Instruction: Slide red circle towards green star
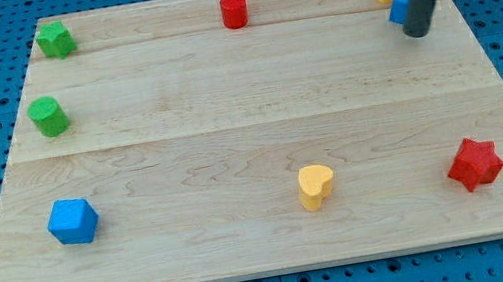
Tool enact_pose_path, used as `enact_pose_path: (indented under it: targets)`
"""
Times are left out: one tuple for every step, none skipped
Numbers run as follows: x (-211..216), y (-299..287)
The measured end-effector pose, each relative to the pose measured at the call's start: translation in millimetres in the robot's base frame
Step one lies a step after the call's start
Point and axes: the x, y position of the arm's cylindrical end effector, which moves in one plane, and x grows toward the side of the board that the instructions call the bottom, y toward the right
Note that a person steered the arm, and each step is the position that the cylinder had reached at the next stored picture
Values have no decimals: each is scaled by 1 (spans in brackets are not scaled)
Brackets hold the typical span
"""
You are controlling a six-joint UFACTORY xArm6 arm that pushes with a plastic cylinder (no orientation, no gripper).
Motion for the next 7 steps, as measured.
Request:
enact_pose_path:
  targets:
    - [-22,14]
    - [-54,-15]
    - [-46,-21]
    - [-6,-21]
    - [24,-26]
    - [26,-28]
    - [26,-28]
